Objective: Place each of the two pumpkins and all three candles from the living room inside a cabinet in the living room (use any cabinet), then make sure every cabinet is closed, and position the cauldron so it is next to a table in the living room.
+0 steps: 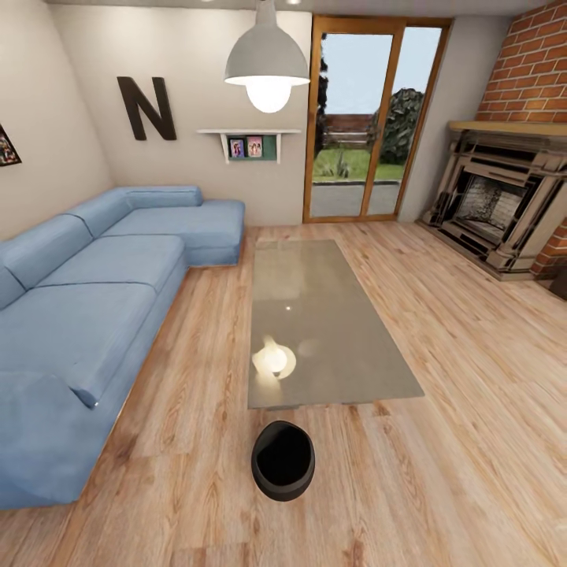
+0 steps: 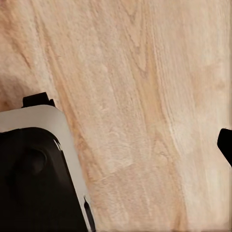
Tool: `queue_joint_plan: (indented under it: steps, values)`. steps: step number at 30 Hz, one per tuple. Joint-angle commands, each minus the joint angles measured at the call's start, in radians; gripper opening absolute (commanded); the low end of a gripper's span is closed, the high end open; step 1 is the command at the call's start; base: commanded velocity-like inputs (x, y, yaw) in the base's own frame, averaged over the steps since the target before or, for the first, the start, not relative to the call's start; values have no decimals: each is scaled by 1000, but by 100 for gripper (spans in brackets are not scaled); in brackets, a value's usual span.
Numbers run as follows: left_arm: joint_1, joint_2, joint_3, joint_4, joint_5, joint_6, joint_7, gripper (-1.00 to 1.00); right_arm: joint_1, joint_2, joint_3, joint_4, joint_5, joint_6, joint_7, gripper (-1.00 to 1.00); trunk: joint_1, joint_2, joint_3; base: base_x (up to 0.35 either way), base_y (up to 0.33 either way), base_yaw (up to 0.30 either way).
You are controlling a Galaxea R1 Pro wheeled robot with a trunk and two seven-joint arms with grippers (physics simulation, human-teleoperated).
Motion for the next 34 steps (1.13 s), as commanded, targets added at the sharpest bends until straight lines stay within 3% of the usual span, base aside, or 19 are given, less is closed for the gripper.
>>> queue_joint_plan:
  steps: [1,34]
  values:
    - [2,0,0,0,0,0,0,100,2,-1,0,0,0,0,0,100,0,0,0,0,0,0]
    - [27,-21,6,-1,0,-3,-5,100,10,9,1,36,-7,4,5,100,0,0,0,0,0,0]
